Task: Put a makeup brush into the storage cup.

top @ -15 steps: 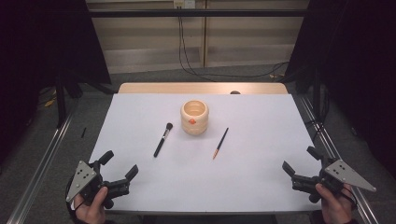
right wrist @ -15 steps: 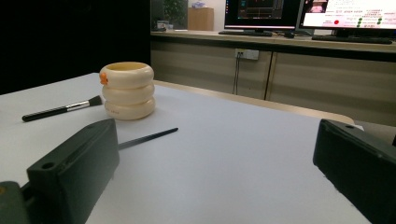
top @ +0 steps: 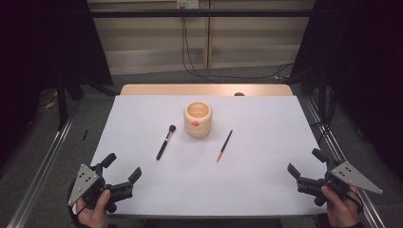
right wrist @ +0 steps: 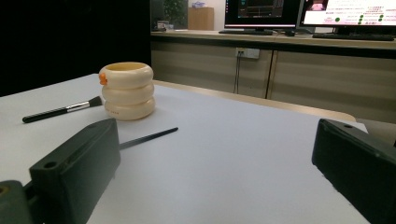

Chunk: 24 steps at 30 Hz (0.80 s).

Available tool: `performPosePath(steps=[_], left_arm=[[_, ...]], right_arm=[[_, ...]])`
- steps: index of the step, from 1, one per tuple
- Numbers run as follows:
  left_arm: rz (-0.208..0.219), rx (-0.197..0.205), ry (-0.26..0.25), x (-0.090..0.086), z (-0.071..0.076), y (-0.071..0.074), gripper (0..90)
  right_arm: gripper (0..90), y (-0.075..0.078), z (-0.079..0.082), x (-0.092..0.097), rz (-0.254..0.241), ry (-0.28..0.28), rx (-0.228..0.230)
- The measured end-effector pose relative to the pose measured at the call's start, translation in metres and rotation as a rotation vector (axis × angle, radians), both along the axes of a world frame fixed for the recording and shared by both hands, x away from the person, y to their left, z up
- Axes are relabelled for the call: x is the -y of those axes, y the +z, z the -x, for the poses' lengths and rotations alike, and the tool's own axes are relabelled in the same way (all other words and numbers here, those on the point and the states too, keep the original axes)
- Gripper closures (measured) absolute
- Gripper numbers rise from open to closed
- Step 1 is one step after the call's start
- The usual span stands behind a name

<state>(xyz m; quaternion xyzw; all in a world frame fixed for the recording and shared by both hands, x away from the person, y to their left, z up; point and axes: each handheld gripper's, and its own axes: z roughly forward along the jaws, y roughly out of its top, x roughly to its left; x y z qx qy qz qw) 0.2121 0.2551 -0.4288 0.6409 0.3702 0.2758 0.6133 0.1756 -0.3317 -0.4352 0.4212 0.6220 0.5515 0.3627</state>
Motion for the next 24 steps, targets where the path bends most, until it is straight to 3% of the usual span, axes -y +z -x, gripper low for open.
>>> performPosePath(steps=[12, 17, 24], left_arm=[[0.002, 0.004, -0.031, 0.007, 0.0, 0.008, 1.1], [-0.033, 0.002, -0.048, 0.014, -0.008, 0.013, 1.1], [-0.044, -0.006, -0.065, 0.028, -0.025, 0.017, 1.1]], right_arm=[[0.6, 0.001, -0.001, -0.004, 0.015, 0.02, 0.008], [0.7, 0.001, -0.004, -0.005, 0.011, 0.017, 0.009], [0.7, 0.001, -0.006, -0.006, 0.009, 0.026, 0.007]])
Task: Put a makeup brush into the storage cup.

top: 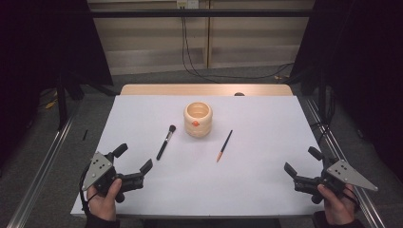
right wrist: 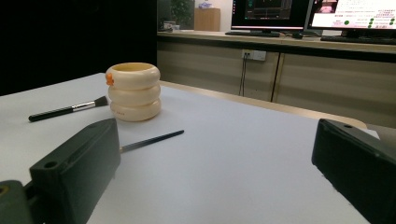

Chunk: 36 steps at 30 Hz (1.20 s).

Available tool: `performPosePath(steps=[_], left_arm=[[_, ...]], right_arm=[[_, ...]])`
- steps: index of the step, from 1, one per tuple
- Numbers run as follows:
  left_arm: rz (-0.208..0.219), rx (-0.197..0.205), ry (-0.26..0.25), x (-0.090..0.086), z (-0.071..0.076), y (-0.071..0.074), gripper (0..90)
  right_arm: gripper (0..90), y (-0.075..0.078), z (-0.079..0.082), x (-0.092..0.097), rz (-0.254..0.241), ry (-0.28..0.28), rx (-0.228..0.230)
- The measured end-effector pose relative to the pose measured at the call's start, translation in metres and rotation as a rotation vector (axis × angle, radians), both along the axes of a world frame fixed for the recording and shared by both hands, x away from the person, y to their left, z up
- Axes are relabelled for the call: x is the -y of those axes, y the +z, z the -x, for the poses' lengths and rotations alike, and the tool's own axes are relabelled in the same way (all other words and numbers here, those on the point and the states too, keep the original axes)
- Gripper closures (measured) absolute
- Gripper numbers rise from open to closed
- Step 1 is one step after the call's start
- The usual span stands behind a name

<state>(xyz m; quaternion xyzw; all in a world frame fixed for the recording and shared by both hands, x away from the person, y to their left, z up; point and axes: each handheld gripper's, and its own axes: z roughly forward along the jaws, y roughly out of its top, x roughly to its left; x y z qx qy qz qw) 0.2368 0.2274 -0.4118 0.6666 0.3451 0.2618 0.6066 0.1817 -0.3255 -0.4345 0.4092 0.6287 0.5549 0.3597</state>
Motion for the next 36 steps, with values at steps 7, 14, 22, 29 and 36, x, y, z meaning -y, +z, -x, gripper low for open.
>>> performPosePath(steps=[7, 14, 22, 29, 36], left_arm=[[0.011, -0.004, -0.022, 0.011, -0.015, 0.007, 1.1], [0.002, 0.005, -0.043, 0.019, -0.025, 0.011, 1.0], [-0.021, -0.001, -0.051, 0.022, -0.047, 0.012, 1.1], [-0.031, 0.0, -0.054, 0.025, -0.059, 0.015, 1.3], [-0.042, -0.003, -0.045, 0.027, -0.076, 0.012, 1.9]], right_arm=[[0.7, 0.0, -0.001, -0.001, -0.002, -0.007, -0.002], [0.9, 0.0, 0.001, 0.0, -0.002, -0.005, 0.002], [1.0, 0.0, 0.003, 0.001, 0.0, -0.014, 0.008], [1.0, 0.0, 0.003, 0.001, 0.0, -0.014, 0.007], [1.4, 0.0, 0.003, 0.001, 0.002, -0.01, 0.006]])
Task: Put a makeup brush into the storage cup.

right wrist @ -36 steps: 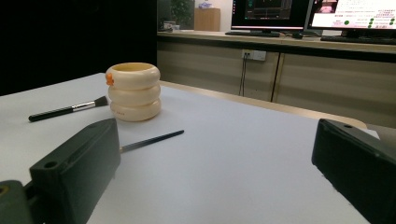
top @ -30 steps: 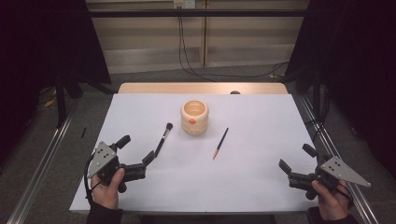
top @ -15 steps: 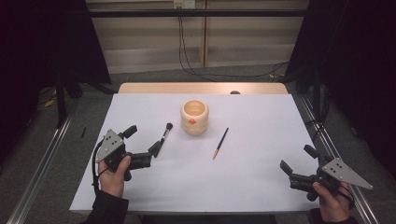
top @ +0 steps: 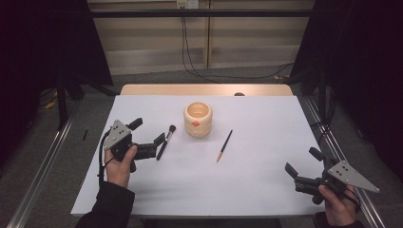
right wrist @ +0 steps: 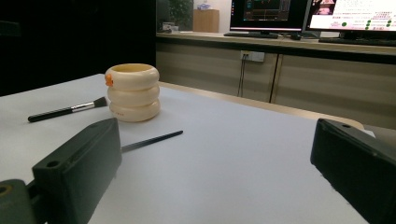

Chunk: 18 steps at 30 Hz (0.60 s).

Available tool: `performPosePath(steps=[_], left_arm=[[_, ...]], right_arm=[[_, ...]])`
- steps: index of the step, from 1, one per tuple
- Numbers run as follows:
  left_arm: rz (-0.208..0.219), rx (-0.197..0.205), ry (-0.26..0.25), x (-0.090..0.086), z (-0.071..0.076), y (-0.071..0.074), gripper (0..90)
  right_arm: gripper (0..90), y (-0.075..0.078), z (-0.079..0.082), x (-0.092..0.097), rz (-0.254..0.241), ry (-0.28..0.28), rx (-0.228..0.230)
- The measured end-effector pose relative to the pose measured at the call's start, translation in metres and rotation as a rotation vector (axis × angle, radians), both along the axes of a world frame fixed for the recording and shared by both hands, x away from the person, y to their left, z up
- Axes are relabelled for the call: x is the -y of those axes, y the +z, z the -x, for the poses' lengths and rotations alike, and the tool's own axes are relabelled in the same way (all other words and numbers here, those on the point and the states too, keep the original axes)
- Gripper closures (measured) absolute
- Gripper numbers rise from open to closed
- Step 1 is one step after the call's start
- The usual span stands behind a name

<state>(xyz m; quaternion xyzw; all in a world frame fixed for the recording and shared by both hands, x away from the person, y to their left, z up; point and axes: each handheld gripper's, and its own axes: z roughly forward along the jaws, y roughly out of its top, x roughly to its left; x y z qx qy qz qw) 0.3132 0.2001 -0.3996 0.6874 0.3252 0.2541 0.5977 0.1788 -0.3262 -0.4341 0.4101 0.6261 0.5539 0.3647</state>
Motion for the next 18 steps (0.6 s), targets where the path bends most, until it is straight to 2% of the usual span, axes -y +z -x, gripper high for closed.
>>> performPosePath(steps=[2, 6, 13, 15, 17, 18], left_arm=[[-0.022, 0.005, -0.002, 0.003, -0.006, 0.001, 1.8], [-0.011, 0.0, -0.003, 0.006, -0.014, 0.004, 1.8], [-0.033, -0.006, 0.0, 0.012, -0.028, 0.008, 1.9], [-0.04, 0.002, 0.008, 0.014, -0.033, 0.01, 1.9], [-0.042, 0.0, -0.01, 0.016, -0.038, 0.012, 1.9], [-0.059, 0.011, 0.002, 0.017, -0.042, 0.012, 2.6]], right_arm=[[1.4, 0.0, 0.0, 0.0, 0.0, 0.005, -0.003], [1.4, 0.0, 0.0, 0.0, -0.003, 0.003, -0.003], [1.4, 0.0, 0.0, 0.0, -0.003, 0.005, -0.005], [1.4, 0.0, -0.001, 0.0, -0.004, 0.008, -0.004], [1.4, 0.0, -0.001, 0.0, -0.004, 0.01, -0.004], [1.4, 0.0, -0.001, 0.0, -0.005, 0.01, -0.003]])
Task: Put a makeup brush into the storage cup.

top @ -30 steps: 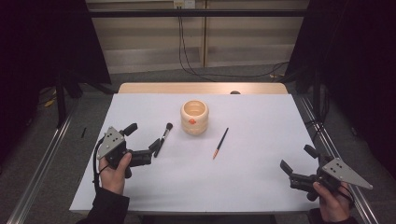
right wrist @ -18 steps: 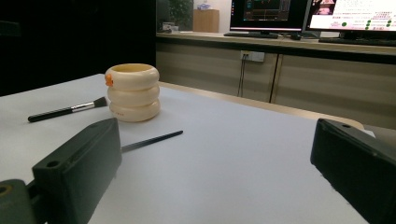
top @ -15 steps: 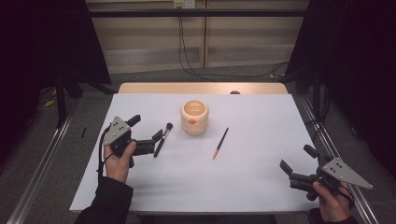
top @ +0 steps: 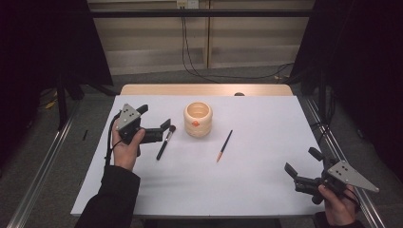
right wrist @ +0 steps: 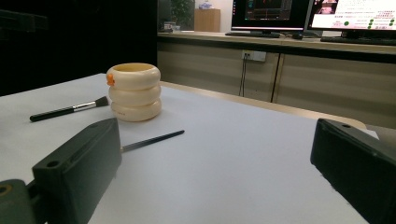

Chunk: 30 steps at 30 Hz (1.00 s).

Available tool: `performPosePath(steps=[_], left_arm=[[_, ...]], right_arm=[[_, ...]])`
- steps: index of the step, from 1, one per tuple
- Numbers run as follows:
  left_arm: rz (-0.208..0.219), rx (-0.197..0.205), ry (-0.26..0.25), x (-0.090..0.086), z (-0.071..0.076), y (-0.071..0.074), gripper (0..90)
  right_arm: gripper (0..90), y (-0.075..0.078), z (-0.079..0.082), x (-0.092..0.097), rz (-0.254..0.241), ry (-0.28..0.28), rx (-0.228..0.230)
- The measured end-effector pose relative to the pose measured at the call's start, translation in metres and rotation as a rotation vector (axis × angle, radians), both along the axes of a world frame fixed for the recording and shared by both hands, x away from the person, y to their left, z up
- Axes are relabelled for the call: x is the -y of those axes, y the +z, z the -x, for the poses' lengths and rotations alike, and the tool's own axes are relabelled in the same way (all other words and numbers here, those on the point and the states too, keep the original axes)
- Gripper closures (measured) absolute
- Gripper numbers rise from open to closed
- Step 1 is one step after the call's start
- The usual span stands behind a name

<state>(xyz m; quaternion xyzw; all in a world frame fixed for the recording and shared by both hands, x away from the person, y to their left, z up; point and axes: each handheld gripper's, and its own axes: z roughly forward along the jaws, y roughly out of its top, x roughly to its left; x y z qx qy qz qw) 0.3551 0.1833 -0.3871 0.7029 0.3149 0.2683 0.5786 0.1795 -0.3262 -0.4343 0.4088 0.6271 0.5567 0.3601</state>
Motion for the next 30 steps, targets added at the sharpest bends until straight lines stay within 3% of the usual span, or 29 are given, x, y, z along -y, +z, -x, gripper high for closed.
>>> performPosePath(steps=[1, 7, 9, 13, 14, 21, 22, 30], left_arm=[[0.017, 0.006, 0.012, 0.001, -0.004, -0.001, 2.8], [0.002, 0.01, 0.024, 0.003, -0.013, -0.006, 3.1], [-0.003, -0.031, 0.005, 0.004, -0.016, -0.005, 2.9], [-0.04, -0.064, 0.007, 0.008, -0.02, 0.002, 2.4], [-0.073, -0.096, 0.001, 0.009, -0.023, 0.006, 2.2], [-0.111, -0.144, 0.008, 0.013, -0.031, 0.008, 1.5], [-0.125, -0.168, 0.013, 0.013, -0.033, 0.008, 1.5], [-0.162, -0.246, 0.017, 0.013, -0.037, 0.005, 2.1]], right_arm=[[1.4, 0.0, 0.0, 0.0, 0.0, -0.002, -0.001], [1.5, 0.0, 0.0, -0.001, -0.001, 0.0, -0.002], [1.5, 0.0, 0.0, -0.001, 0.0, 0.001, -0.003], [1.7, 0.0, 0.0, 0.0, 0.0, -0.005, -0.001], [1.7, 0.0, 0.0, 0.0, 0.0, -0.004, -0.001], [1.7, 0.0, 0.0, 0.0, 0.0, 0.005, -0.005], [1.7, 0.0, 0.0, 0.0, -0.001, 0.0, -0.002], [1.7, 0.0, 0.0, -0.001, 0.001, 0.0, -0.004]])
